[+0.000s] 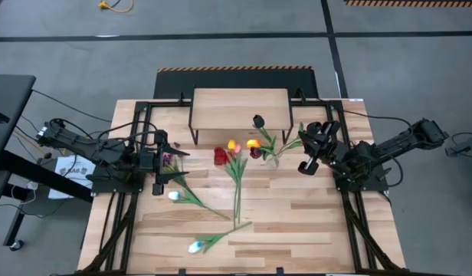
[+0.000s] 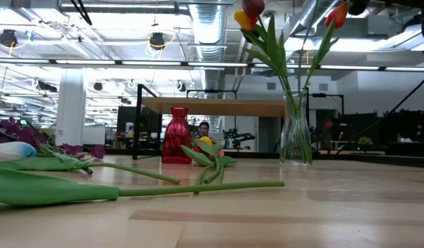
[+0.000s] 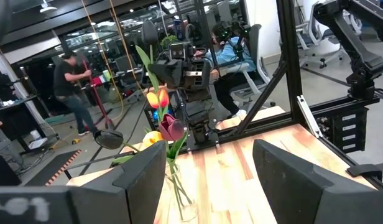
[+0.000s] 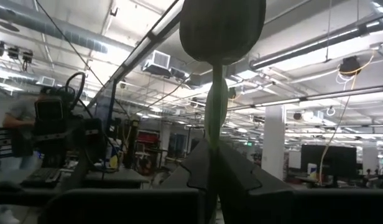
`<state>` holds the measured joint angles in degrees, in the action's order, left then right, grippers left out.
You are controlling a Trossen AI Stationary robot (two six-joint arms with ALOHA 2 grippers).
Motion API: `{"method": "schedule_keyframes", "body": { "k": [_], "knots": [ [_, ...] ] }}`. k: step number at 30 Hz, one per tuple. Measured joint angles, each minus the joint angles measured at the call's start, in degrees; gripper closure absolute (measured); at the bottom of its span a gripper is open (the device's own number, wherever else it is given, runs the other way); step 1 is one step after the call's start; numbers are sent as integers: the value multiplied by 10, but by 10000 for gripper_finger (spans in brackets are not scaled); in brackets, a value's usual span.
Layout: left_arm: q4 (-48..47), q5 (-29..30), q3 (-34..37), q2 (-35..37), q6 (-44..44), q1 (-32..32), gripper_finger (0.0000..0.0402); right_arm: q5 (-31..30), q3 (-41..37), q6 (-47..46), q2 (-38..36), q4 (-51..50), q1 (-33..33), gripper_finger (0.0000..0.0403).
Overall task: Pick and place flowers into a vace then onto a shelf
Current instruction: Put the black flower into the transparent vase
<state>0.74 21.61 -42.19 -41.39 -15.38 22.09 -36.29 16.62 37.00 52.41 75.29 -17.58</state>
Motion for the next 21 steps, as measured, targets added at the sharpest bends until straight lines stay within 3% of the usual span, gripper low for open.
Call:
{"method": "schedule_keyframes", "body": {
  "k": [13, 21],
  "knots": [
    [0, 12, 0, 0, 0, 0, 170, -17, 0, -11, 32, 0, 19, 391],
    [0, 17, 0, 0, 0, 0, 170, -17, 0, -11, 30, 1, 19, 342]
  ]
}}
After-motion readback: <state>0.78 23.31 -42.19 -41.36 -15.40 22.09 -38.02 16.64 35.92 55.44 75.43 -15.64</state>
